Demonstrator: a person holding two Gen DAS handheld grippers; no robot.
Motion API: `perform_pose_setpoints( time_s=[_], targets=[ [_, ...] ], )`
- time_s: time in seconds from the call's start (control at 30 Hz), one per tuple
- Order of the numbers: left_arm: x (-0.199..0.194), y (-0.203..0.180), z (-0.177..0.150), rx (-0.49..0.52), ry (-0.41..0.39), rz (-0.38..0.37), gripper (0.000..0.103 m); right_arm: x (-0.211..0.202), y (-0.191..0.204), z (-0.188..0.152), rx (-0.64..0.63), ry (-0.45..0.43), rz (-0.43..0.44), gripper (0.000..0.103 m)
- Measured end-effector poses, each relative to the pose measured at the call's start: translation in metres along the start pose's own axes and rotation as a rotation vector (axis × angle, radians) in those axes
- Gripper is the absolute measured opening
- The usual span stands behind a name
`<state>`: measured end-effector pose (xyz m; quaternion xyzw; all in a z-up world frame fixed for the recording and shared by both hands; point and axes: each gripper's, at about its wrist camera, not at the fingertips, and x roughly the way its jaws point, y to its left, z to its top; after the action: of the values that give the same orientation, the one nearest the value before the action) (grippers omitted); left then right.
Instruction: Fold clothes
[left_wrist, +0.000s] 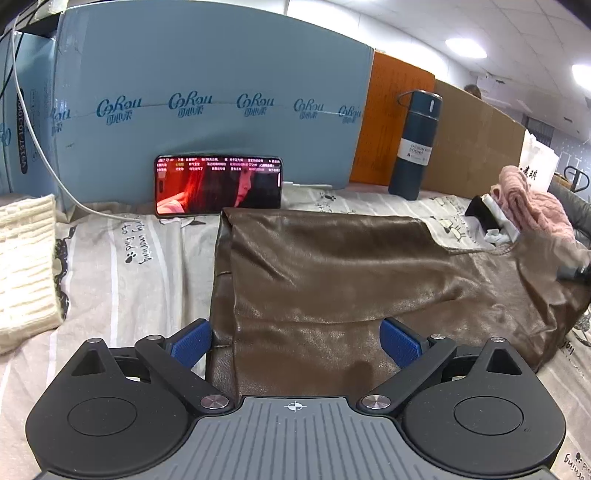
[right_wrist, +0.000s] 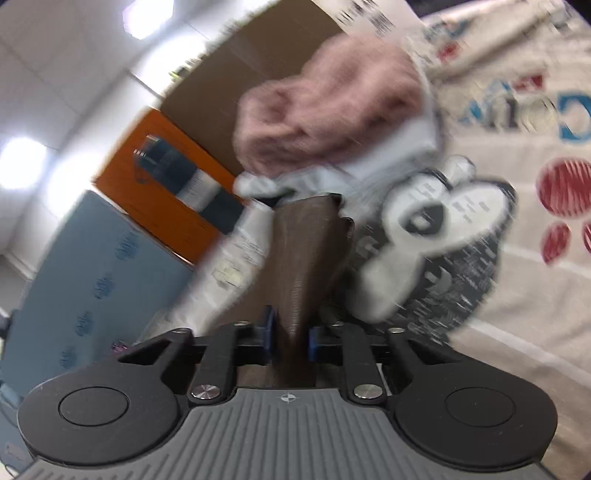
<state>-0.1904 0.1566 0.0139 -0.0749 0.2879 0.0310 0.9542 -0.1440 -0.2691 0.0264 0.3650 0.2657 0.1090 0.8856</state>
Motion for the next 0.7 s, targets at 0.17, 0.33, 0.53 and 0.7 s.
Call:
perform_pose_setpoints(
  time_s=[0.17, 0.33, 0.53, 0.7],
  targets=[
    [0.007, -0.002, -0.001, 0.023, 0.027, 0.018, 0.100, -0.004, 0.033, 0.000, -0.029, 0.000, 0.188, 0.013],
    [0.009, -0.002, -0.002, 0.036, 0.037, 0.018, 0.101, 0.005, 0.070, -0.010, -0.027, 0.049, 0.363, 0.012],
    [0.003, 0.008, 0.002, -0.019, -0.001, 0.033, 0.101, 0.027, 0.116, -0.038, -0.036, 0.173, 0.511, 0.012],
    [-0.007, 0.027, 0.008, -0.134, -0.077, 0.080, 0.101, 0.053, 0.140, -0.071, -0.063, 0.292, 0.524, 0.012]
  ],
)
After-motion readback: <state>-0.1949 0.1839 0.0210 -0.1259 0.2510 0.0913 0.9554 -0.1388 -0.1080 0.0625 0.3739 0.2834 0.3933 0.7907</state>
